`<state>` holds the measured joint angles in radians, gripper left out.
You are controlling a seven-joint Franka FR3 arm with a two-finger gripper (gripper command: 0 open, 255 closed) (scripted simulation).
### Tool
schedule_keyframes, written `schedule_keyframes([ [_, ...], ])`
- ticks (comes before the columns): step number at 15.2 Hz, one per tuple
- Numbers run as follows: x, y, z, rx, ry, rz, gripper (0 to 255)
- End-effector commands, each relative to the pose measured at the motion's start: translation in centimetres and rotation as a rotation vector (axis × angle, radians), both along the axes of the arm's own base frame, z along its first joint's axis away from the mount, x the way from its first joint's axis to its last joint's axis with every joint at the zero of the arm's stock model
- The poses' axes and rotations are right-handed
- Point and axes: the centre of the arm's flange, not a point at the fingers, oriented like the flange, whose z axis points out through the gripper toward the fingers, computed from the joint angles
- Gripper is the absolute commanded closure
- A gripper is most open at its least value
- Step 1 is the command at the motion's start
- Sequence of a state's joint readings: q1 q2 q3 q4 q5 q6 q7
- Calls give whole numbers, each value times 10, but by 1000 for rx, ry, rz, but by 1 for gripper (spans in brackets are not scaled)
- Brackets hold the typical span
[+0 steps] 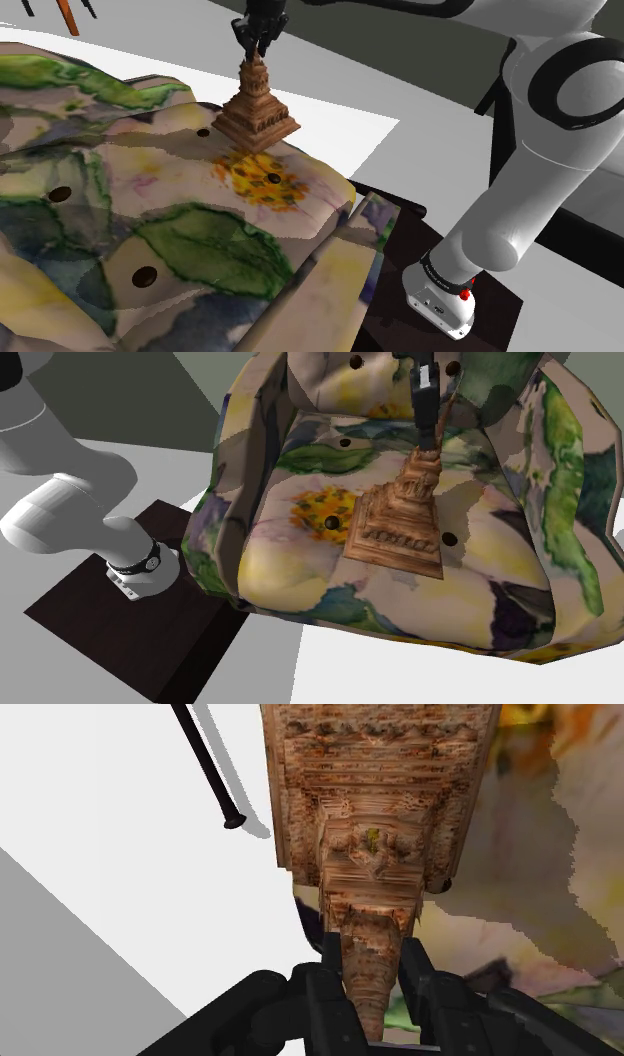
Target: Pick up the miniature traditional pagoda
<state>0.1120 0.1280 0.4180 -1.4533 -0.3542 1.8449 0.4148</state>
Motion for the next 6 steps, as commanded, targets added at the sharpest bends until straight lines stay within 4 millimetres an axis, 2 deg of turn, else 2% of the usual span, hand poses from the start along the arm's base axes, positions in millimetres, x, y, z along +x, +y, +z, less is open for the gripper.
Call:
schedule_keyframes([
  [1, -1, 0, 12, 1, -4, 0, 255],
  [4, -1, 0, 28, 1, -4, 0, 255],
  [6, -1, 0, 29, 1, -4, 0, 255],
])
